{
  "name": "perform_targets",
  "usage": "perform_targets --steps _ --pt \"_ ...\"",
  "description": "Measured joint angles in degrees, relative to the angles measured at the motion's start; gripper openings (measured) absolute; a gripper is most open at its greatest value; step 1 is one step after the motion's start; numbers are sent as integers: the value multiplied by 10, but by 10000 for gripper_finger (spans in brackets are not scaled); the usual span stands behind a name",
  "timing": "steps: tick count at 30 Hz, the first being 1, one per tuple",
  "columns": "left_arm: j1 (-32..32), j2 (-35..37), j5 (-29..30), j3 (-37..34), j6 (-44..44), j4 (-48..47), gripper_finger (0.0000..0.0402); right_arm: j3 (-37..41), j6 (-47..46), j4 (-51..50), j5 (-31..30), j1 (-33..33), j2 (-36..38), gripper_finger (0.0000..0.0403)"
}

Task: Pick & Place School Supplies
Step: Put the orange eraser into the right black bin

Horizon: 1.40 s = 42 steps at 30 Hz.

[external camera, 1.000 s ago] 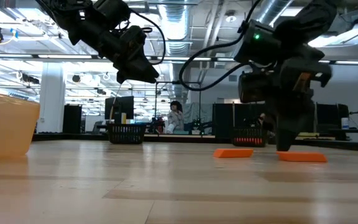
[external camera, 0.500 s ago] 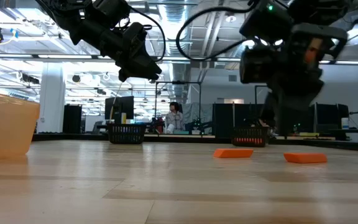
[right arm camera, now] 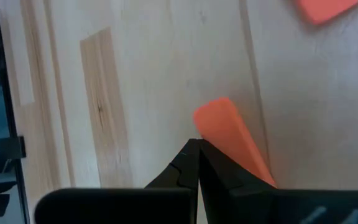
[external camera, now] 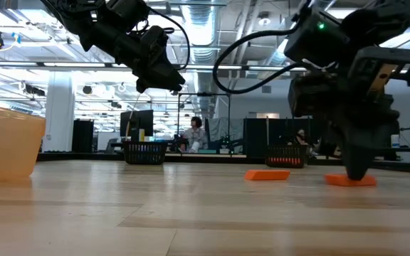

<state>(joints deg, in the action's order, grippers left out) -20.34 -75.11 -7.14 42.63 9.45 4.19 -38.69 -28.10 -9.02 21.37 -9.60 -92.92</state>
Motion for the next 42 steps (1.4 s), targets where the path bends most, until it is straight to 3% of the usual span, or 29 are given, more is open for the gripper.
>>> perform_targets --steps 10,20,29,32,36,42 --pt "0 0 0 0 0 0 126 3 10 11 -4 10 -1 0" --pt "0 0 0 0 0 -1 126 79 -80 128 -2 -5 0 0" --pt "0 0 0 0 -1 -1 126 84 -84 128 -11 -6 0 0" --pt "0 0 0 0 -1 -1 126 113 -125 177 -11 -6 1 0" --pt "0 0 0 0 -1 -1 126 159 -199 273 -66 -25 6 0" --pt "0 0 3 -2 -1 0 126 162 -248 299 -118 -49 6 0"
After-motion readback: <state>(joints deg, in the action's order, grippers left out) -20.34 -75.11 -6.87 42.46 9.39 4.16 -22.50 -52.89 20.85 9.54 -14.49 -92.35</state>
